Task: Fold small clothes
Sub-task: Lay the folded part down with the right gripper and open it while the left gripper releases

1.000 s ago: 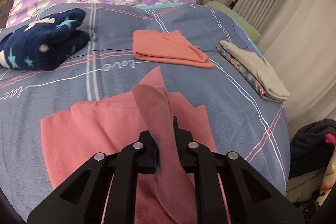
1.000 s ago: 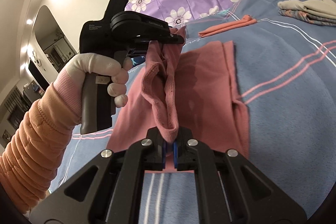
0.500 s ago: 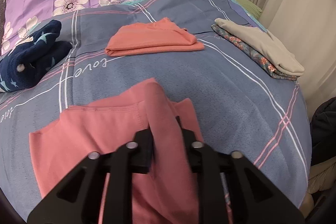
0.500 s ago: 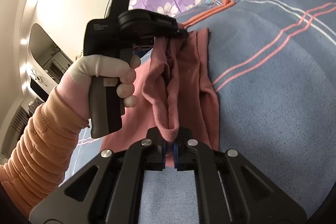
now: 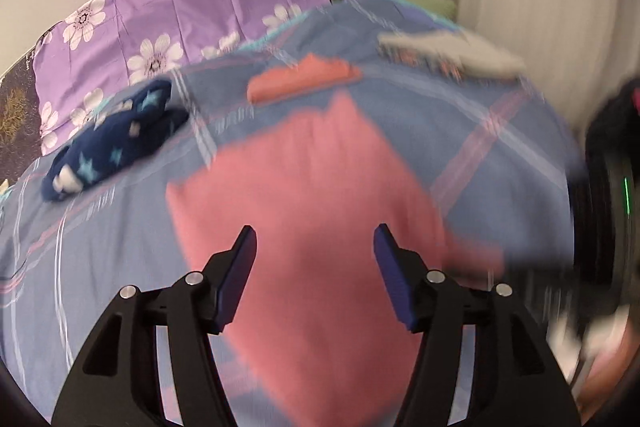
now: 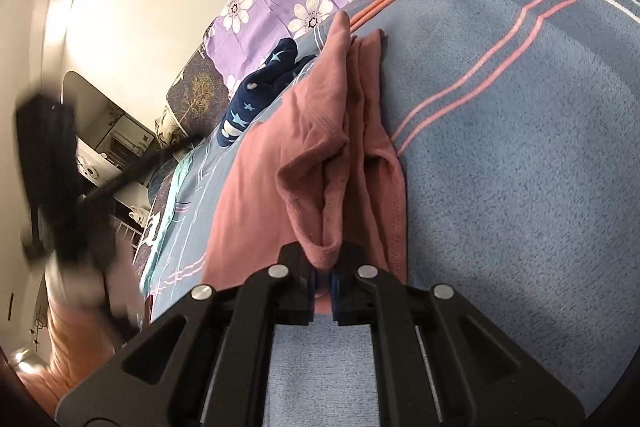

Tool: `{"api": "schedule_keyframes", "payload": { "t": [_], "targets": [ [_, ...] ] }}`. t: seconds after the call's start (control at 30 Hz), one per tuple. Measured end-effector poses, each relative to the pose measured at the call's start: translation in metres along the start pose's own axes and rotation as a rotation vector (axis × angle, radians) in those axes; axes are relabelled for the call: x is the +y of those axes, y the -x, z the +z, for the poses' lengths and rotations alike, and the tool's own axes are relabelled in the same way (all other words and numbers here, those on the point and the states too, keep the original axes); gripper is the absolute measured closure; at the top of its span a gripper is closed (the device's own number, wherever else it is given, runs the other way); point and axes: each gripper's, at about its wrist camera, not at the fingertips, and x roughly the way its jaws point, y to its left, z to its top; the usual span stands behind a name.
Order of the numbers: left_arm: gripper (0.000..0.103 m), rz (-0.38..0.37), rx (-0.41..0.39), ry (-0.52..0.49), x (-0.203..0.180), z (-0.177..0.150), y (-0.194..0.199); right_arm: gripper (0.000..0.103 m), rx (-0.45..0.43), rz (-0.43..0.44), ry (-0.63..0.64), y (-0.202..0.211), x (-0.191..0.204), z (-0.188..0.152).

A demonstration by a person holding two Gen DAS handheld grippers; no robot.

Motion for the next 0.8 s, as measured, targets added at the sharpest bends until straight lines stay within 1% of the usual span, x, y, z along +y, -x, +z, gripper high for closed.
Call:
{"api": "schedule_keyframes", "payload": {
  "t": [0.1, 0.17, 0.27, 0.3, 0.37, 0.4, 0.5, 0.6, 0.63, 0.73, 0.8],
  "targets": [
    [0.042, 0.042, 0.038, -0.041, -0.009, -0.050, 0.014, 0.098, 0.001, -0.012, 0.005, 0.000, 0.003, 0.001],
    [0.042, 0.068, 0.049, -0.051, -0.012, -0.072, 0.019, 0.098, 0.003, -0.021, 0.008, -0.001, 0.004, 0.003],
    [0.041, 0.083, 0.053, -0.051, -0.014, -0.090, 0.021, 0.098, -0.003, -0.027, 0.010, -0.001, 0.009, 0.009],
    [0.041, 0.098, 0.050, -0.054, -0.015, -0.091, 0.020, 0.098, -0.008, -0.020, 0.006, 0.000, 0.013, 0.011],
    [0.040, 0.141, 0.038, -0.066, -0.018, -0.093, 0.016, 0.098, -0.024, 0.027, -0.017, 0.007, 0.018, 0.017],
    [0.040, 0.151, 0.029, -0.073, -0.021, -0.093, 0.016, 0.098, -0.035, 0.042, -0.024, 0.011, 0.021, 0.020],
    [0.040, 0.190, 0.000, -0.090, -0.027, -0.093, 0.016, 0.098, -0.065, 0.030, -0.017, 0.019, 0.026, 0.026],
    [0.040, 0.231, -0.021, -0.088, -0.025, -0.091, 0.017, 0.098, -0.054, 0.016, -0.046, 0.018, 0.020, 0.026],
    [0.040, 0.228, -0.021, -0.088, -0.025, -0.092, 0.018, 0.098, -0.051, 0.016, -0.058, 0.017, 0.017, 0.025],
    [0.040, 0.161, -0.010, -0.080, -0.027, -0.093, 0.019, 0.098, -0.047, 0.025, -0.079, 0.016, 0.016, 0.026],
    [0.040, 0.146, -0.014, -0.079, -0.030, -0.091, 0.018, 0.098, -0.054, 0.034, -0.072, 0.018, 0.021, 0.029]
  ]
}}
